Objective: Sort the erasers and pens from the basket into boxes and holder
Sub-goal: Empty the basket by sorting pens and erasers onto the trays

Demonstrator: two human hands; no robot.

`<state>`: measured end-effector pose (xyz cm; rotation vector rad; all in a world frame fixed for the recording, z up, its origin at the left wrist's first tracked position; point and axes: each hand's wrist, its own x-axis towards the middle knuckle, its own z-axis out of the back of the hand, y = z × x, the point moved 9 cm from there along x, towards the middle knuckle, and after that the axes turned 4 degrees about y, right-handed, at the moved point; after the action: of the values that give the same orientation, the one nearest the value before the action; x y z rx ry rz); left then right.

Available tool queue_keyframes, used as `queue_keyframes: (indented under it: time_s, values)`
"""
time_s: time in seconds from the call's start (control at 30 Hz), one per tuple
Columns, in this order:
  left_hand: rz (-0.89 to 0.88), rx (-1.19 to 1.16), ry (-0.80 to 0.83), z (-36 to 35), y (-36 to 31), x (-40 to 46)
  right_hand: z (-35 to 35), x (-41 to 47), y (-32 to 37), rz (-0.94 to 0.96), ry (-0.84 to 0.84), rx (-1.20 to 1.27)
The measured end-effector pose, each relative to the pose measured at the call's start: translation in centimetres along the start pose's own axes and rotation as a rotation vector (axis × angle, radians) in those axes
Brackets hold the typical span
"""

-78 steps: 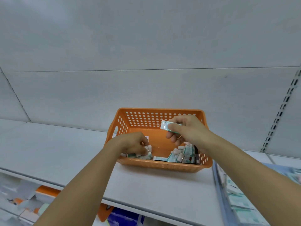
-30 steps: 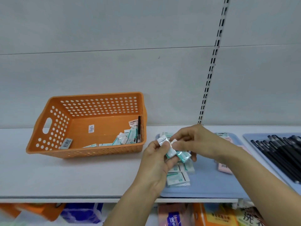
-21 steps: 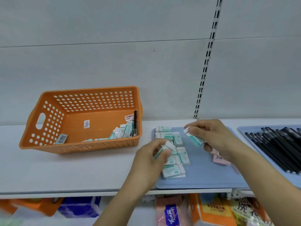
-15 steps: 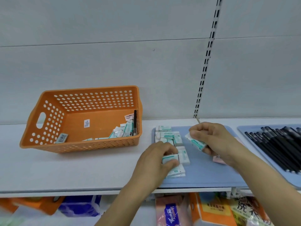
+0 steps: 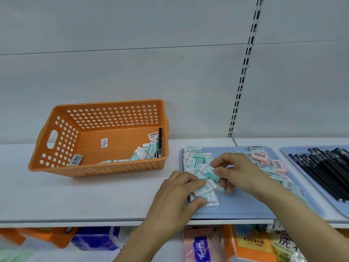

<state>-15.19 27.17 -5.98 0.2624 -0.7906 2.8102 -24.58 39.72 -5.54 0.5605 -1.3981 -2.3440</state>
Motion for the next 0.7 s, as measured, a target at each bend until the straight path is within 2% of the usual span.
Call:
queue_keyframes:
  time_s: [0.07,0.27,0.47,0.63,0.7]
  values:
    - [0.002,-0.016,-0.002,0.0,0.2,0.0,0.1,0.1,-0.2,0.007,-0.017,-0.15]
    - [-0.014,-0.033,-0.027,0.1,0.3,-0.1,0.0,0.2,0.5,0.065,-0.027,-0.377]
    - [-0.033,-0.051,-0.056,0.2,0.5,-0.2,-0.6,-0.8,1.6,-0.004,-0.071,-0.74]
    - [-0.086,-0.044,-0.032,1.4,-1.0,-0.8,-0.3,-1.3,1.5,-0.066,-0.132,-0.821]
    - [-0.114,-0.161,-0.06,4.3,-2.2,-1.8,-0.1,-1.3,2.3,-0.028,-0.19,-0.831]
